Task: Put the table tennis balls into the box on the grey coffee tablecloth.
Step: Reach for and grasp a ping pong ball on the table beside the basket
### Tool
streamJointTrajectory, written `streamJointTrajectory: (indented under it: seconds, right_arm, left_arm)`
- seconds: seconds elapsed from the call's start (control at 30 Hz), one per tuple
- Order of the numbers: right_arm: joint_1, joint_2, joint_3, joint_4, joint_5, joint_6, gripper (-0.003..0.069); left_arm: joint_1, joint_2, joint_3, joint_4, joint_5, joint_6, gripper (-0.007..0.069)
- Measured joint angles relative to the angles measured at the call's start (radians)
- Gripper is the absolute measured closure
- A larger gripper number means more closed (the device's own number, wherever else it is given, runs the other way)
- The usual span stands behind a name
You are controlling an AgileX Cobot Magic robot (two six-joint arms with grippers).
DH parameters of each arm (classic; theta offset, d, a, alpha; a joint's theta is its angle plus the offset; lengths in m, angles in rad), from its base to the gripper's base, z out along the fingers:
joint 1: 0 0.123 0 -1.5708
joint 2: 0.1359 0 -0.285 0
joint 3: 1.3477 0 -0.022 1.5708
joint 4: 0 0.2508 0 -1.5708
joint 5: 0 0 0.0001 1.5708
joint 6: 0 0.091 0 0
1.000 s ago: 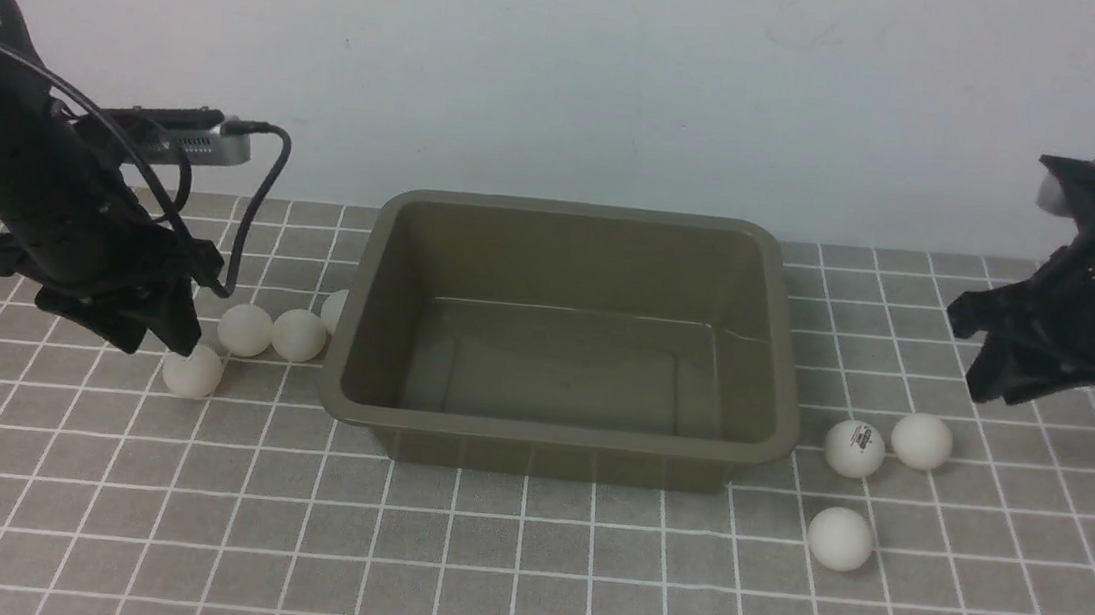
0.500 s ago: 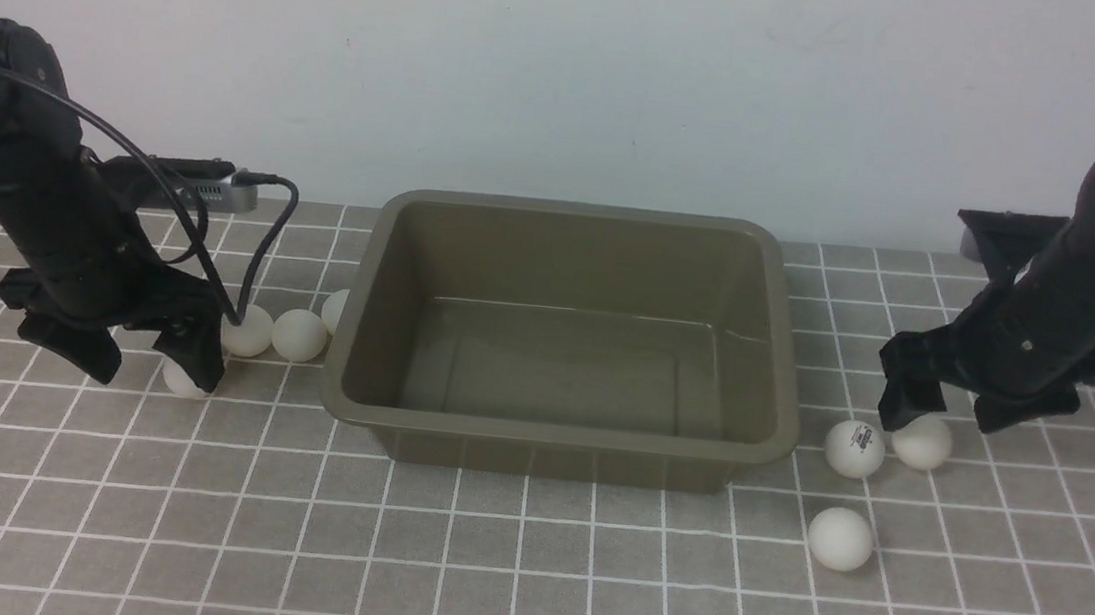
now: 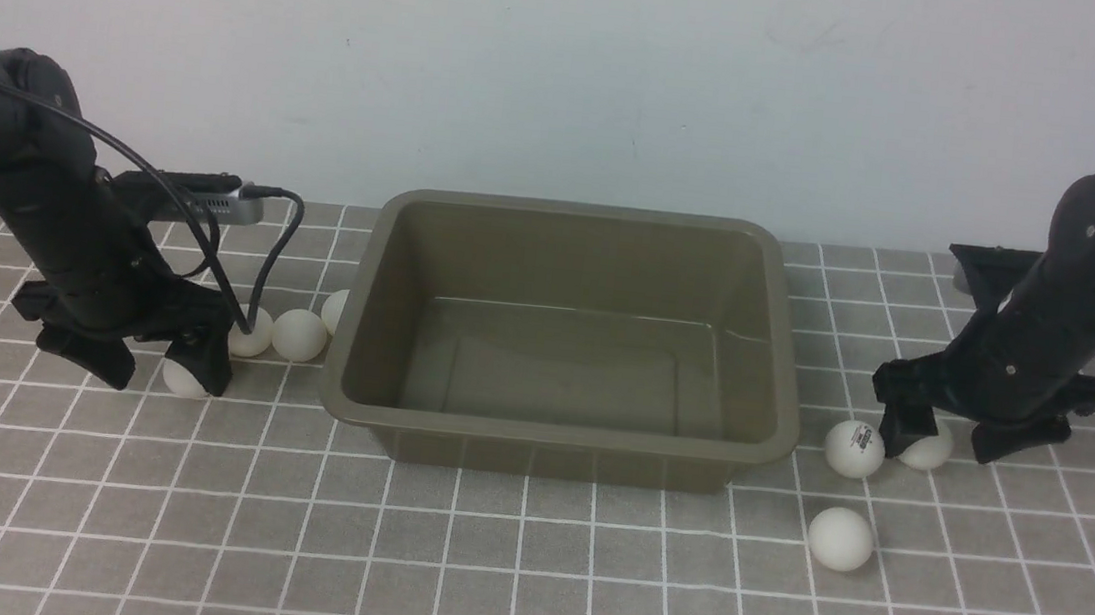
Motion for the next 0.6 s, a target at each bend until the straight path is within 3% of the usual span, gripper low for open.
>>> streamJointTrajectory:
  seconds: [0.27, 0.37, 0.43, 0.47, 0.6]
  right_arm:
    - [0.0, 0.013, -0.004, 0.001, -0.013, 0.001, 0.0074]
    - [0.0, 0.02, -0.005, 0.021, -0.022, 0.0, 0.0186]
    - [0.001, 0.02, -0.005, 0.023, -0.021, -0.006, 0.0307]
    - [0.001, 0.02, -0.013, 0.014, -0.006, -0.006, 0.0309]
    - [0.001, -0.018, -0.074, -0.034, 0.121, 0.004, 0.0301]
  left_arm:
    - [0.0, 0.038, -0.001, -0.009, -0.072, 0.001, 0.0006]
    - [0.0, 0.055, -0.003, -0.006, -0.069, 0.003, 0.0118]
    - [0.0, 0.056, -0.003, -0.001, -0.064, 0.003, 0.0256]
    - [0.0, 0.056, -0.005, 0.007, -0.054, -0.002, 0.0293]
    - [0.002, 0.026, -0.03, 0.046, 0.028, -0.045, 0.0279]
